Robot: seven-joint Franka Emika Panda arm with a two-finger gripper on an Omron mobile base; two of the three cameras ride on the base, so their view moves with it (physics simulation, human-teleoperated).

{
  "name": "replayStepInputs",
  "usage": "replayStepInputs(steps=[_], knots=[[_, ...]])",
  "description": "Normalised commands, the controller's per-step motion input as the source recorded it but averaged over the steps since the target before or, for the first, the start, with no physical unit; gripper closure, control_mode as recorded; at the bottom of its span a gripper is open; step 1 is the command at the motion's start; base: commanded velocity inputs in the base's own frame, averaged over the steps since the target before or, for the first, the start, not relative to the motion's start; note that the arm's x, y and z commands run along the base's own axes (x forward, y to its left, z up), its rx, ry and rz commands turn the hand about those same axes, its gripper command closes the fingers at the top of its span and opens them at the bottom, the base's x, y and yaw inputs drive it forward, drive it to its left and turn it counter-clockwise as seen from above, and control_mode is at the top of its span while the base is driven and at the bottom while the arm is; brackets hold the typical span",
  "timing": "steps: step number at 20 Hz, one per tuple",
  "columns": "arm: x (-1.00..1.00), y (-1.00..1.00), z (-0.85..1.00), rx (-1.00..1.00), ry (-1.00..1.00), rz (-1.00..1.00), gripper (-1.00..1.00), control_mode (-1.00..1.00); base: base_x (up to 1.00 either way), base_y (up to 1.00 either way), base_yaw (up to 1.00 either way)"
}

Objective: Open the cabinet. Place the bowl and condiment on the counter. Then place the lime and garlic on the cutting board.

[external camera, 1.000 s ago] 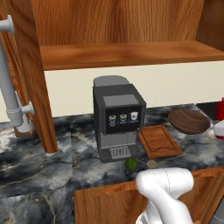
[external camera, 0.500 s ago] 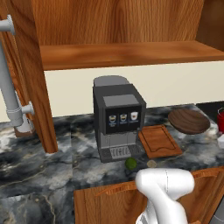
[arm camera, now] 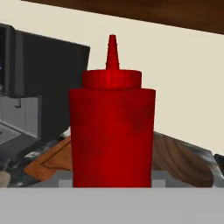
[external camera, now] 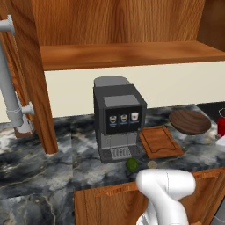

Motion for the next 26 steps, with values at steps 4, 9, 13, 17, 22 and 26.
replayStepInputs(steps=[4,9,13,17,22,26], knots=[[0.48,-0.54,-0.44,0.05,0.00,0.00,1.00,-1.00,0.00,0.00,0.00],[0.39,-0.50,-0.56,0.09,0.00,0.00,1.00,-1.00,0.00,0.00,0.00],[0.55,-0.40,-0.32,0.06,0.00,0.01,1.00,-1.00,0.00,0.00,0.00],[0.60,-0.33,-0.32,0.05,0.00,0.04,1.00,-1.00,0.00,0.00,0.00],[0.40,-0.29,-0.46,0.03,0.00,0.06,1.00,-1.00,0.00,0.00,0.00],[0.30,-0.29,-0.46,0.00,-0.01,0.07,1.00,-1.00,0.00,0.00,0.00]])
